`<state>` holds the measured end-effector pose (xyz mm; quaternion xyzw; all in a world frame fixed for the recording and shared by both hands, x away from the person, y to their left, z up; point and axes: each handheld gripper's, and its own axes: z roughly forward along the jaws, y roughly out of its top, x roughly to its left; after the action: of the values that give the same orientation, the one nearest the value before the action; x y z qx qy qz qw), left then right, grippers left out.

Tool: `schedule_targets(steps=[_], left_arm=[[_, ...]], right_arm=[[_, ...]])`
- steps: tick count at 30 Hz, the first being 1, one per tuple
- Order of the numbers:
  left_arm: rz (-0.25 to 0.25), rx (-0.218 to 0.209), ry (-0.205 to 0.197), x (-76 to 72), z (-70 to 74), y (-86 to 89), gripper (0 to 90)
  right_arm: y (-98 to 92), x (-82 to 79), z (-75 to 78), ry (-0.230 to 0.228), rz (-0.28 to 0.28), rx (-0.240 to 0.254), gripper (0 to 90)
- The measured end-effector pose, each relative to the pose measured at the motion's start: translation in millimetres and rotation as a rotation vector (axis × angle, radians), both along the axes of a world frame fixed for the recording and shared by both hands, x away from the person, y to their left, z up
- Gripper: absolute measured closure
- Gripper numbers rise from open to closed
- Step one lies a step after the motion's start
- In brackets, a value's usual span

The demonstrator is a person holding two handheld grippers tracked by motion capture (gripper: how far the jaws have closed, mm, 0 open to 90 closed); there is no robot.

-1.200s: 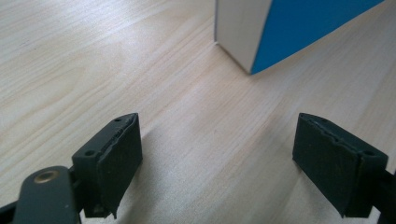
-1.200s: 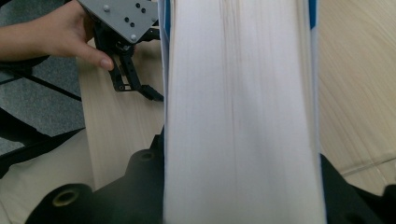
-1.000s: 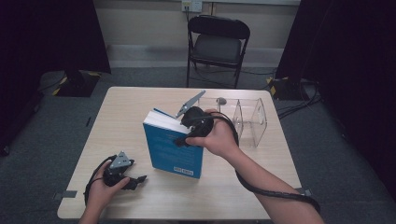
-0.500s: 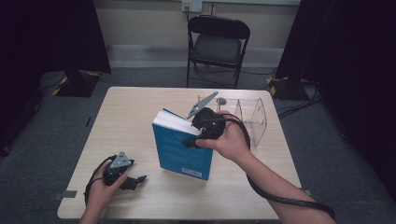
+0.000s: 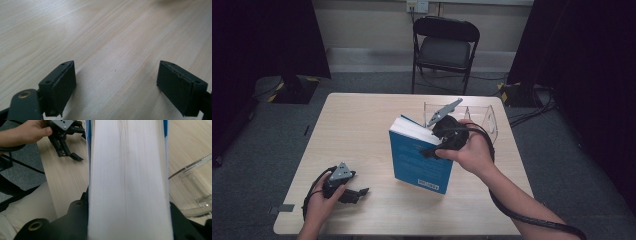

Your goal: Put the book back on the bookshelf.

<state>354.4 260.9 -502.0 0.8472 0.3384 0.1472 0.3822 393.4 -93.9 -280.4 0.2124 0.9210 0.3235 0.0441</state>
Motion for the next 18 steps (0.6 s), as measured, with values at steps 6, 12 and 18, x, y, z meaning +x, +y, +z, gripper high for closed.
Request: schedule_targets(steps=[6,12,18], left_arm=[[0.000,0.000,0.000,0.0,0.0,0.0,15.4],[0.000,0.000,-0.001,0.0,0.0,0.0,15.4],[0.000,0.001,-0.001,0.0,0.0,0.0,15.4]], right_arm=[[-9.6,-1.7,0.3,0.012,-0.013,0.009,61.8],[-19.7,-5.3,1.1,0.017,-0.025,-0.001,61.8],[-28.1,-8.0,2.4,0.013,-0.043,-0.003,61.8]])
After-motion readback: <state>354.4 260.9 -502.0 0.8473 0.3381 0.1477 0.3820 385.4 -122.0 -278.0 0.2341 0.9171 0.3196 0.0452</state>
